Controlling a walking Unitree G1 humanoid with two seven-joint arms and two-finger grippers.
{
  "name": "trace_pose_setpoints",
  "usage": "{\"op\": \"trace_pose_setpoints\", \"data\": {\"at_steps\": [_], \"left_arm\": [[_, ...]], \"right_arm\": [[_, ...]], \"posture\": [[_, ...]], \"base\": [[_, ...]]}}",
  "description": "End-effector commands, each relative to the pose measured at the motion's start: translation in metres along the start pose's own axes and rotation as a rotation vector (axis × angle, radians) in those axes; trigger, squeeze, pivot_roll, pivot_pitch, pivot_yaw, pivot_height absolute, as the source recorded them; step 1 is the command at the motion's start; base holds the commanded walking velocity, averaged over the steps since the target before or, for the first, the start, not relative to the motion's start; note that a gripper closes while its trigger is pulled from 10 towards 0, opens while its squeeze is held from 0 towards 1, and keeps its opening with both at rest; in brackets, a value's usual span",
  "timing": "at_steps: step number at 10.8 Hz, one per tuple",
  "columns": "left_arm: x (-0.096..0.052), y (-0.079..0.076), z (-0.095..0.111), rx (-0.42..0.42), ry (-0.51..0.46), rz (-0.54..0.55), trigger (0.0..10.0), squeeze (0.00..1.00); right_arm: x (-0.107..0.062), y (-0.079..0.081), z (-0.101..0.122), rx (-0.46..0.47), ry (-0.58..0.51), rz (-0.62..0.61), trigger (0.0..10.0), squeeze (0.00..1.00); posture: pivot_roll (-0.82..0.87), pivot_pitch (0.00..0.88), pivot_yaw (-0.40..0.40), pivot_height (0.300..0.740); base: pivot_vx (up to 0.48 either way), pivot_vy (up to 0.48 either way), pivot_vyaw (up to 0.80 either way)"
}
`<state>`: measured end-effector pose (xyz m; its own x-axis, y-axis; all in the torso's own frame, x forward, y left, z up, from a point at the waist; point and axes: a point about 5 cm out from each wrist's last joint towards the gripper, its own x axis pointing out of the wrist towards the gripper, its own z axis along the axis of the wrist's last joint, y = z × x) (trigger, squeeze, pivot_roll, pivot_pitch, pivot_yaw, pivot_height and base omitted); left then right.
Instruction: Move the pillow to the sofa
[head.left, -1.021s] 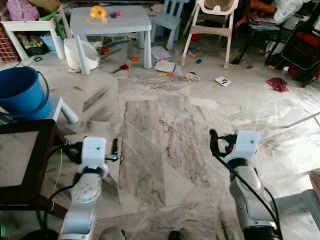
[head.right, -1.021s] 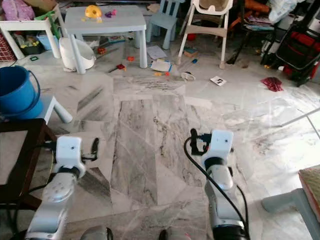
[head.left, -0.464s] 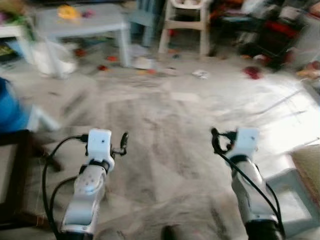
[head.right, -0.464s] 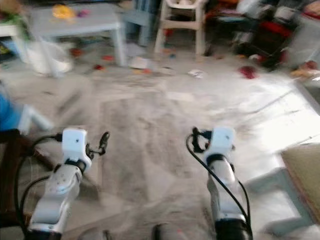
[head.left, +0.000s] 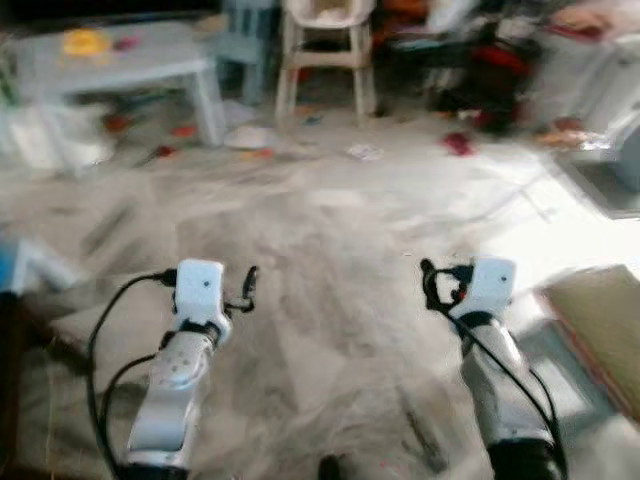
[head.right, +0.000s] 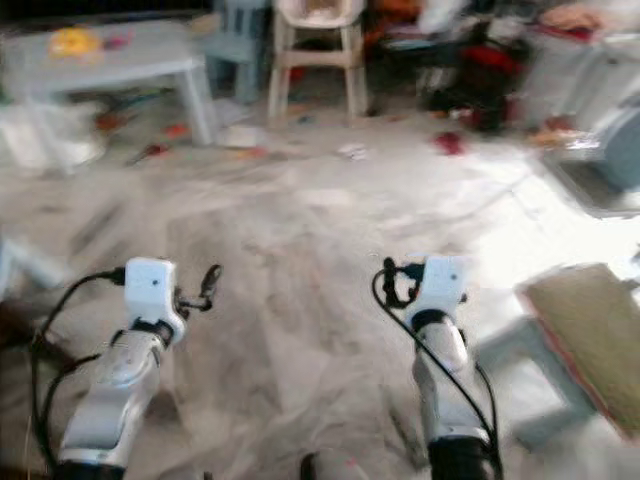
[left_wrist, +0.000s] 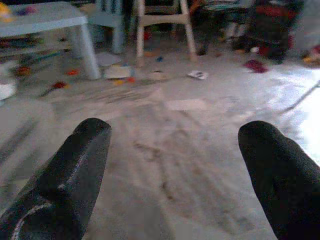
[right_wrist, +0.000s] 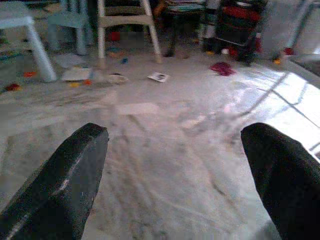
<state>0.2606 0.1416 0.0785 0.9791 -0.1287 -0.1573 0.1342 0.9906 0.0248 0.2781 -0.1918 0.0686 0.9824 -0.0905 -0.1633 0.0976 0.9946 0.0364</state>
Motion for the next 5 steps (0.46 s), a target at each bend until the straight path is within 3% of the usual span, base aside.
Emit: {"op": "trace_pose_setpoints", "data": {"at_steps": [1, 5], "left_arm": [[0.0012, -0.0001, 0.0003, -0.002, 0.004, -0.005, 10.0, 0.00], [0.0007, -0.0029, -0.0005, -0.010, 0.006, -0.017, 10.0, 0.00]], "right_arm": [[0.0030, 0.0000, 0.0015, 0.009, 0.003, 0.000, 10.0, 0.00], [0.0010, -0.0001, 0.0017, 0.035, -0.012, 0.005, 10.0, 0.00]], "posture": [[0.01, 0.035, -0.059, 0.740], [0.00, 0.046, -0.064, 0.740]], "base": [[0.334, 0.000, 0.00], [0.351, 0.000, -0.80]]}}
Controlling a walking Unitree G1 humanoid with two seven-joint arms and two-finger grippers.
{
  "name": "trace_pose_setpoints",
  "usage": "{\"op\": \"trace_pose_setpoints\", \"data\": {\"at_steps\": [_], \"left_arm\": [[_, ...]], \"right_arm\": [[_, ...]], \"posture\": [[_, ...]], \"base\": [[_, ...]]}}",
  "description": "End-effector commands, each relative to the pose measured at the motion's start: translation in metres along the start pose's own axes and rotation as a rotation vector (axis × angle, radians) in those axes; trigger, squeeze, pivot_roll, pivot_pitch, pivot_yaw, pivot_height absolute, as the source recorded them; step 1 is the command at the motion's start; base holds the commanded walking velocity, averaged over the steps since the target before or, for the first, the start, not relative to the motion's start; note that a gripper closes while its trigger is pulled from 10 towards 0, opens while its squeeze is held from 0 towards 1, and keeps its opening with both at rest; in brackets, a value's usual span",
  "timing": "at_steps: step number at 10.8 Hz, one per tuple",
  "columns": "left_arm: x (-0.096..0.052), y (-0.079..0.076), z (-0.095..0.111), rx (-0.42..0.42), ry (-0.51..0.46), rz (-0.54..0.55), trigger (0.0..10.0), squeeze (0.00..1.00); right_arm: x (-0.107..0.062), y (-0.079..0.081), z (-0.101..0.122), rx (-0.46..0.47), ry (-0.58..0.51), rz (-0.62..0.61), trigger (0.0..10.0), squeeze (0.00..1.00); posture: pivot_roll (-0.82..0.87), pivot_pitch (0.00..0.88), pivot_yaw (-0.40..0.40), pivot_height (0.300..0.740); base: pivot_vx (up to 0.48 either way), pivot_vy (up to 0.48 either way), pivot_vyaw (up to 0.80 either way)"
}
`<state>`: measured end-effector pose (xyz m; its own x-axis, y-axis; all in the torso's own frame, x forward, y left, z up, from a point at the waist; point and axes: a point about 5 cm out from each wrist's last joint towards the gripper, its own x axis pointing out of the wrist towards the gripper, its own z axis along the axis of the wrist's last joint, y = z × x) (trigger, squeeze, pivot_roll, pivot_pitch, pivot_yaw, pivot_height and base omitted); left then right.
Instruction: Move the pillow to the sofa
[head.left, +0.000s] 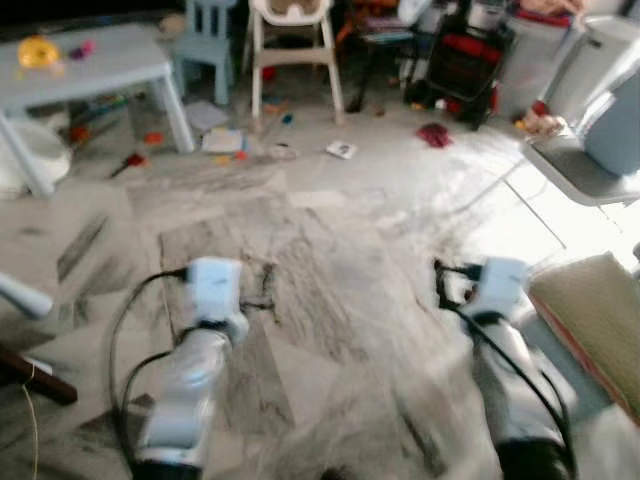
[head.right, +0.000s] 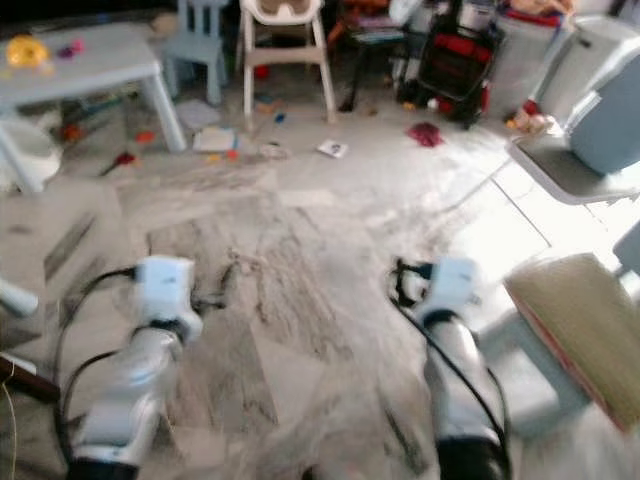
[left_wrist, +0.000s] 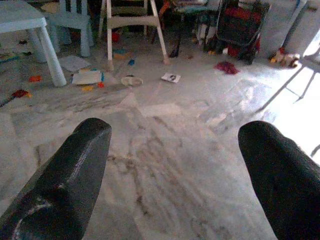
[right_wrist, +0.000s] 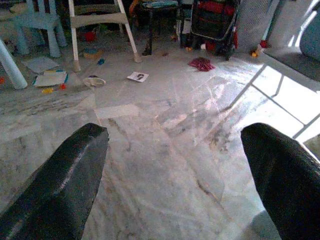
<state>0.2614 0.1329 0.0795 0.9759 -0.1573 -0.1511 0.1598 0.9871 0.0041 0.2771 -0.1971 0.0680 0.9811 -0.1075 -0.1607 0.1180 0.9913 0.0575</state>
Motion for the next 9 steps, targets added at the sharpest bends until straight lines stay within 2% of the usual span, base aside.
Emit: {"op": "trace_pose_setpoints", "data": {"at_steps": [1, 9], "left_arm": [[-0.0011, 0.0044, -0.0023, 0.004, 0.013, 0.009, 10.0, 0.00], [0.0007, 0.0014, -0.0078, -0.007, 0.045, -0.014, 10.0, 0.00]], "right_arm": [[0.0018, 0.0040, 0.0021, 0.010, -0.006, 0.019, 10.0, 0.00], [0.0044, 0.0006, 0.0019, 0.004, -0.002, 0.009, 10.0, 0.00]], "posture": [[0.00, 0.047, -0.066, 0.740], [0.00, 0.044, -0.071, 0.740]], "base": [[0.382, 0.000, -0.80], [0.356, 0.000, -0.80]]}}
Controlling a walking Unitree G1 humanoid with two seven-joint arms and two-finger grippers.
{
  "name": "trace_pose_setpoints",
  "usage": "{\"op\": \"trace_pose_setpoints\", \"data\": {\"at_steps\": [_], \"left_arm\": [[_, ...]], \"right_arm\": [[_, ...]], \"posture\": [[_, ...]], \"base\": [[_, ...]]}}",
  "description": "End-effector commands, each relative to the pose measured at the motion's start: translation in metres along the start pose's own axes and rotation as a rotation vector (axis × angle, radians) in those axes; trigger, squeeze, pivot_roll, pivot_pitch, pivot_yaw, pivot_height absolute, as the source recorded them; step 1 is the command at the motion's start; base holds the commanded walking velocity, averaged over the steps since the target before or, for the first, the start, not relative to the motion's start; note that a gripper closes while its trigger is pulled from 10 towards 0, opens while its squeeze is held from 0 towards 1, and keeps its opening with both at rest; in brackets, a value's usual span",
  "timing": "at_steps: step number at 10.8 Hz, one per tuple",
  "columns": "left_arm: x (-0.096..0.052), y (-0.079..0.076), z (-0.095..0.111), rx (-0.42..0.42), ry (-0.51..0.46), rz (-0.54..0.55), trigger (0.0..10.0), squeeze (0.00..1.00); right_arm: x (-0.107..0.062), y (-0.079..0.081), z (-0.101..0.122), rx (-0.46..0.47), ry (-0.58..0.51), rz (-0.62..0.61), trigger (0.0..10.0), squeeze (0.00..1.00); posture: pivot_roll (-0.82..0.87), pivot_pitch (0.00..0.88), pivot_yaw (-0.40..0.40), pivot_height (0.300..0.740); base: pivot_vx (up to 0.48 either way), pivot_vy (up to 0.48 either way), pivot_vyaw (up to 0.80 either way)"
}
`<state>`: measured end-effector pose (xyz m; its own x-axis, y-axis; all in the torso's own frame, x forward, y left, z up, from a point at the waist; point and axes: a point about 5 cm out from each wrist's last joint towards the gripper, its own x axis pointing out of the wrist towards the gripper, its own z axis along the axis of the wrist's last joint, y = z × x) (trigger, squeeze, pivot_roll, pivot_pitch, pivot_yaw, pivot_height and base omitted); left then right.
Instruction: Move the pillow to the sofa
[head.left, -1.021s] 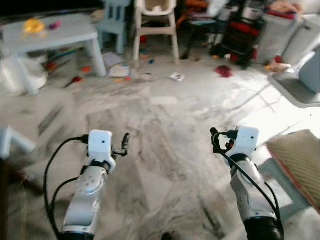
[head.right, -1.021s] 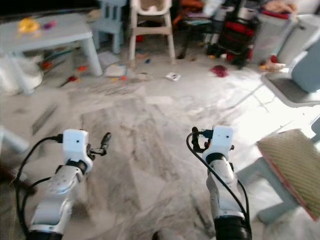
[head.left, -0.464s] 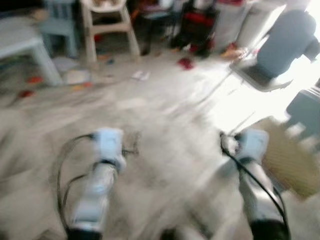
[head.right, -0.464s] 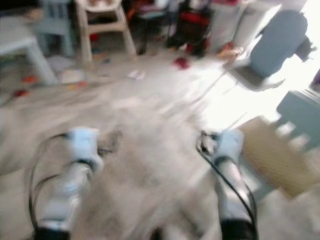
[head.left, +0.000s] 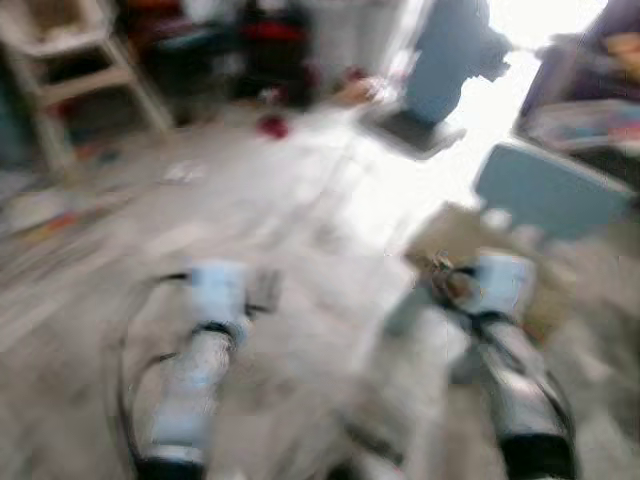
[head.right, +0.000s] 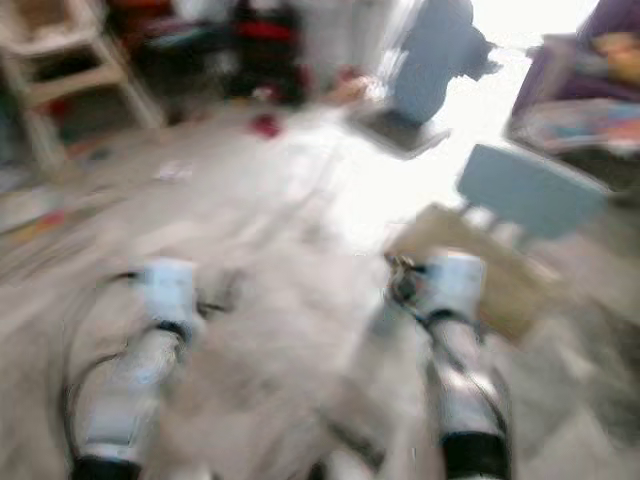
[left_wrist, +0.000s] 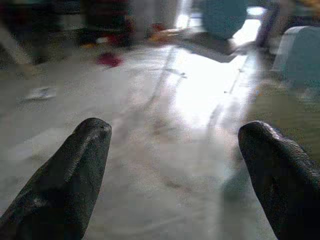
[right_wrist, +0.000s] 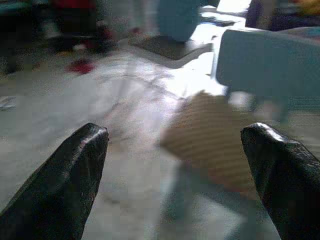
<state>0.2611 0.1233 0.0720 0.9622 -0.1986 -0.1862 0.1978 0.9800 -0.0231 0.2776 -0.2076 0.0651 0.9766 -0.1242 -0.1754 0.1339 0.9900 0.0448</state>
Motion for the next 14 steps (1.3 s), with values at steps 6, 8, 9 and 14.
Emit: {"op": "trace_pose_setpoints", "data": {"at_steps": [6, 8, 9, 14], "left_arm": [[-0.0011, 0.0163, 0.0010, 0.027, 0.016, 0.015, 10.0, 0.00], [-0.0012, 0.0182, 0.0019, 0.029, 0.017, 0.018, 10.0, 0.00], [-0.0014, 0.0185, 0.0019, 0.029, 0.019, 0.021, 10.0, 0.00], [-0.0011, 0.0163, 0.0020, 0.042, 0.021, 0.011, 10.0, 0.00]], "right_arm": [[-0.0022, 0.0075, -0.0011, 0.015, -0.018, -0.004, 10.0, 0.00], [-0.0051, 0.0097, -0.0035, 0.008, -0.016, -0.001, 10.0, 0.00], [-0.0054, 0.0101, -0.0038, 0.009, -0.019, 0.004, 10.0, 0.00], [-0.0011, 0.0080, -0.0007, 0.004, -0.018, 0.013, 10.0, 0.00]], "posture": [[0.01, 0.050, -0.054, 0.740], [0.00, 0.061, -0.045, 0.740], [0.00, 0.062, -0.045, 0.740], [0.00, 0.072, -0.048, 0.740]], "base": [[0.209, 0.000, -0.80], [0.174, 0.000, -0.80], [0.398, 0.000, 0.00], [0.431, 0.161, -0.29]]}}
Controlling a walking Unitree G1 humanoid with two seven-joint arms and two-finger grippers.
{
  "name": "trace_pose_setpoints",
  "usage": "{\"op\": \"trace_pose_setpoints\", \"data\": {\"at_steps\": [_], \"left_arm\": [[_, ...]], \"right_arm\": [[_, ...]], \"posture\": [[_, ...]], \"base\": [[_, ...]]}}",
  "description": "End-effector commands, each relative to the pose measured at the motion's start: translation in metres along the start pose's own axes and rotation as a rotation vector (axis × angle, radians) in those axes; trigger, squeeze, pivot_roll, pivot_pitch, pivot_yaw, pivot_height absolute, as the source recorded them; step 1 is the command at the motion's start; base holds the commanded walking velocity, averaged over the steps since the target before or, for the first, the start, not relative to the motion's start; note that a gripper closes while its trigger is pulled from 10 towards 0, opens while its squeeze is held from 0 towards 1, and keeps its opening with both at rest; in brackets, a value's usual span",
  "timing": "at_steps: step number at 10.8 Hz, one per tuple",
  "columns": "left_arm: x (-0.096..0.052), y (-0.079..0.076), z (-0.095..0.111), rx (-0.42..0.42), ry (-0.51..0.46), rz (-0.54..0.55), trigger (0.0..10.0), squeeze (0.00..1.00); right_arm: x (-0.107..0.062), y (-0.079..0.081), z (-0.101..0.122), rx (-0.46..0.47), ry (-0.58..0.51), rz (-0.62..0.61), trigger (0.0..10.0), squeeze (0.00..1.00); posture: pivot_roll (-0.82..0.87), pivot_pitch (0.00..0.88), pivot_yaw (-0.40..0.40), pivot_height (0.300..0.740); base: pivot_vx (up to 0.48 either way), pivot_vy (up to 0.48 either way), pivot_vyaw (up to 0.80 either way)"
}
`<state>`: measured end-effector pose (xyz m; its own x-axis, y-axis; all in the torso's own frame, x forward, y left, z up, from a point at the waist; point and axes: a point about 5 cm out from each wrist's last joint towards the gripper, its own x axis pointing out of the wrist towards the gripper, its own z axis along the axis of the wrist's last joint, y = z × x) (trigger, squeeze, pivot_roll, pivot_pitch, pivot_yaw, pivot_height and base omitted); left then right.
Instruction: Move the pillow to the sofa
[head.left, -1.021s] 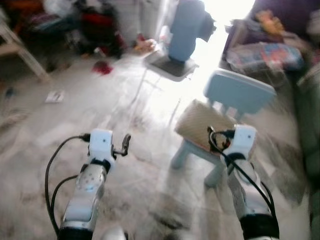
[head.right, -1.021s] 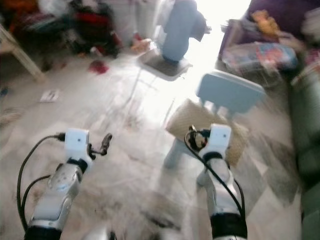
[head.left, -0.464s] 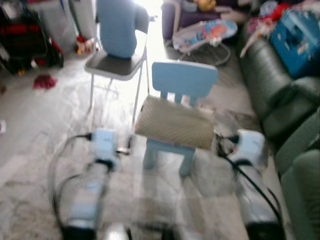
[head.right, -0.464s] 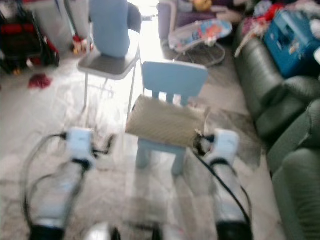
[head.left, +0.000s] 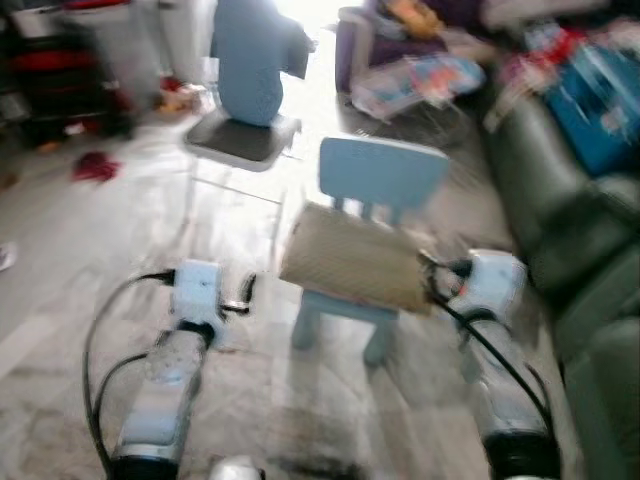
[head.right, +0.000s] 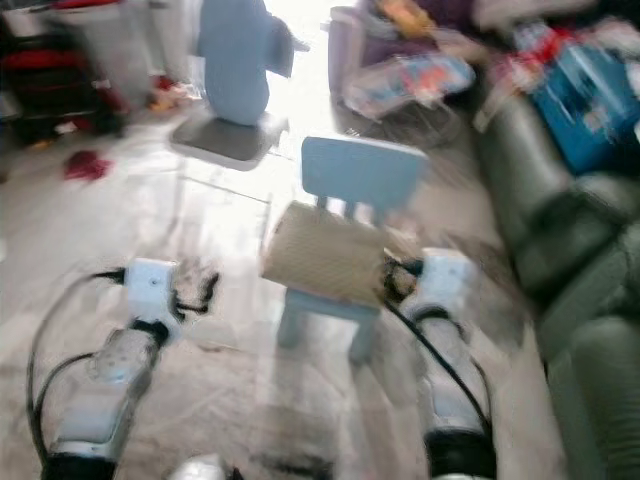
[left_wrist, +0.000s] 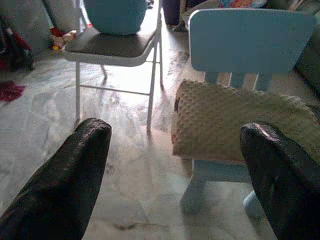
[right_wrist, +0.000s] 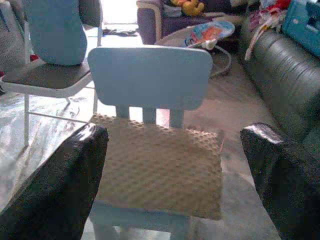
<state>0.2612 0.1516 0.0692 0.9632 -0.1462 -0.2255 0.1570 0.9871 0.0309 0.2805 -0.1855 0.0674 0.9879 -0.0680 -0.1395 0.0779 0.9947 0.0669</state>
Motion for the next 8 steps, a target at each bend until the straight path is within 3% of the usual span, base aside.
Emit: {"op": "trace_pose_setpoints", "data": {"at_steps": [1, 8], "left_arm": [[0.0035, -0.0128, 0.0058, -0.005, -0.019, -0.043, 10.0, 0.00], [0.0038, -0.0142, 0.0054, -0.016, -0.016, -0.039, 10.0, 0.00]], "right_arm": [[-0.0021, -0.0127, -0.0021, -0.009, 0.012, -0.041, 10.0, 0.00], [-0.0002, -0.0072, -0.0046, -0.011, 0.017, 0.000, 10.0, 0.00]], "posture": [[0.00, 0.073, -0.048, 0.740], [0.01, 0.069, -0.056, 0.740]], "base": [[0.480, 0.000, -0.64], [0.470, 0.000, 0.00]]}}
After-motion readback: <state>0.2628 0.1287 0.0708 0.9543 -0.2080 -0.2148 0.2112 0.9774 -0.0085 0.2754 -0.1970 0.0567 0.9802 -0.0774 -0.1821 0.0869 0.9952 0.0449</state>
